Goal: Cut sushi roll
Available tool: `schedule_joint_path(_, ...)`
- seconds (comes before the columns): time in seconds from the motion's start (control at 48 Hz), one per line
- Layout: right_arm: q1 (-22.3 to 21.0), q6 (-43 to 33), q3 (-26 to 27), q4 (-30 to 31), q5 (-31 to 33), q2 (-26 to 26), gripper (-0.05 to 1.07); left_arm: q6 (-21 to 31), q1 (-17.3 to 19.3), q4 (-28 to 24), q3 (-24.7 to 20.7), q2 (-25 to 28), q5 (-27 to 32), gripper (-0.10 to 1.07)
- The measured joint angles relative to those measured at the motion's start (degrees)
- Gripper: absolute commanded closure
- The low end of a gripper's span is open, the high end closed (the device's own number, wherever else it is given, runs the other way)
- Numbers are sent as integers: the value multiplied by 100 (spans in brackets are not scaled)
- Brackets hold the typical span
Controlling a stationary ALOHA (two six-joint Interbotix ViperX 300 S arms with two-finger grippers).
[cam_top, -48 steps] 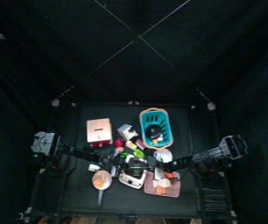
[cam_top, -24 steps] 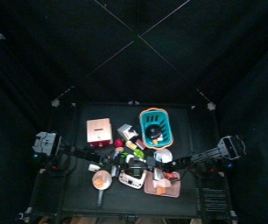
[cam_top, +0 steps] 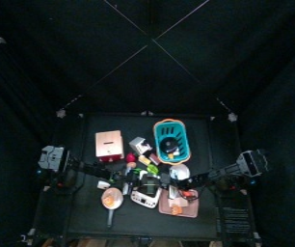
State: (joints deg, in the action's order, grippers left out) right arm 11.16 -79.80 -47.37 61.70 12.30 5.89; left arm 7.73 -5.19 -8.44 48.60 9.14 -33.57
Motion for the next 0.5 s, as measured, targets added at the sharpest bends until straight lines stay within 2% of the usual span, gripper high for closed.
schedule_joint_path(0.5,-26,9,70,-141,-9,-369,52,0,18,0,-35,281,-9,56)
